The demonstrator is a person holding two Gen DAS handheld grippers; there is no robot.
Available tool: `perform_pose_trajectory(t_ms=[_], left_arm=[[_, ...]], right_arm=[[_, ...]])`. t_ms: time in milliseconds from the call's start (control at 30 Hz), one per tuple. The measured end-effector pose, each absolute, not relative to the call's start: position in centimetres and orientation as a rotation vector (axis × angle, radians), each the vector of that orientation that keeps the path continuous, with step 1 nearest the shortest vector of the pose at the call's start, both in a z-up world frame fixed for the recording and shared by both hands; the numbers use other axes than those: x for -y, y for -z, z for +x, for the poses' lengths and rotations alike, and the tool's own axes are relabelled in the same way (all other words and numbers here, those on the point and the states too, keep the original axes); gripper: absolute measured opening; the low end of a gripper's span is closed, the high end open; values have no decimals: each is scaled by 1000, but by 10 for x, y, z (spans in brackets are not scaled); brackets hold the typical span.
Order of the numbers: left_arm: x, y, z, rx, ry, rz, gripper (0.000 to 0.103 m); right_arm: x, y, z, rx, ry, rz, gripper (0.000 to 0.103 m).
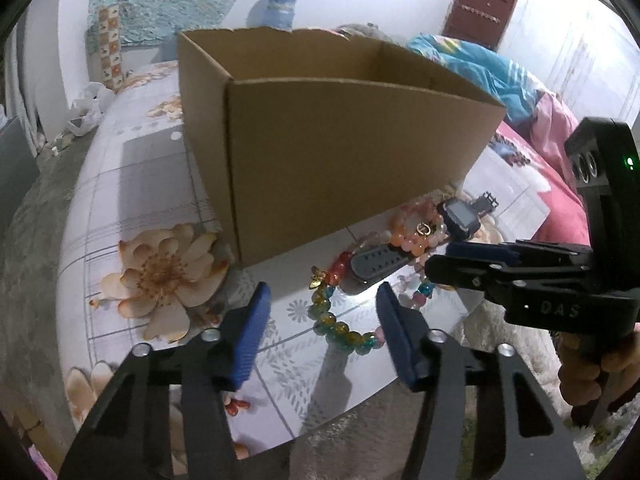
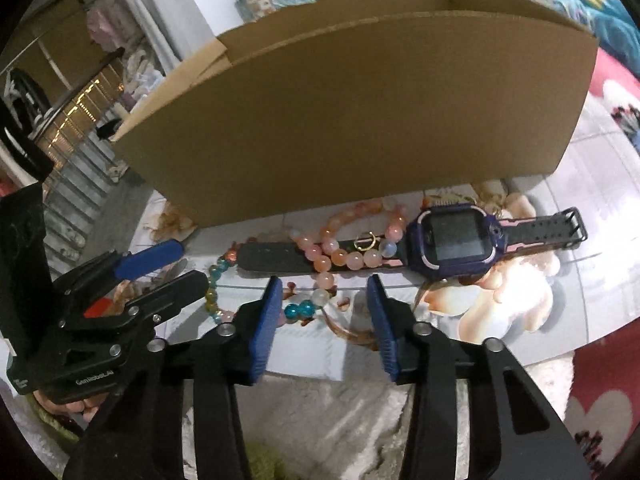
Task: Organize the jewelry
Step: 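Close the left gripper on the multicolour bead bracelet, then lift the bracelet into the cardboard box and open the left gripper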
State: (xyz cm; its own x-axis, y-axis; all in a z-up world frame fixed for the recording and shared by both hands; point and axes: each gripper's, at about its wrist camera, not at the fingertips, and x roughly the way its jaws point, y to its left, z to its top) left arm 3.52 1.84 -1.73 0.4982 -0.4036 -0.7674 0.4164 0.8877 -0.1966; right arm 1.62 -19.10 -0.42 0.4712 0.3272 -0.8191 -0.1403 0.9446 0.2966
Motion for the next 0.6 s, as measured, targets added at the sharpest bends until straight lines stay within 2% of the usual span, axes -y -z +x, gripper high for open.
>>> perform_pose_trajectory(t_ms=[200, 267, 333, 400, 433, 600], left_arm=[[-10, 26, 44, -968, 517, 62, 31], [-7, 25, 45, -971, 515, 88, 27], [-5, 25, 45, -972, 508, 111, 20], [1, 25, 46, -959, 498, 144, 13], [2, 25, 46, -958, 499, 152, 10], [0, 20, 46, -944, 512, 137, 9]], right_arm=[[182, 6, 21, -1041, -296, 167, 32], [177, 8, 24, -1047, -300, 152, 24], [174, 8, 25, -1043, -291, 125, 20], [171, 9, 26, -1044, -278, 98, 9], [171, 9, 26, -1041, -274, 92, 8], [170, 6, 25, -1023, -281, 109, 8]])
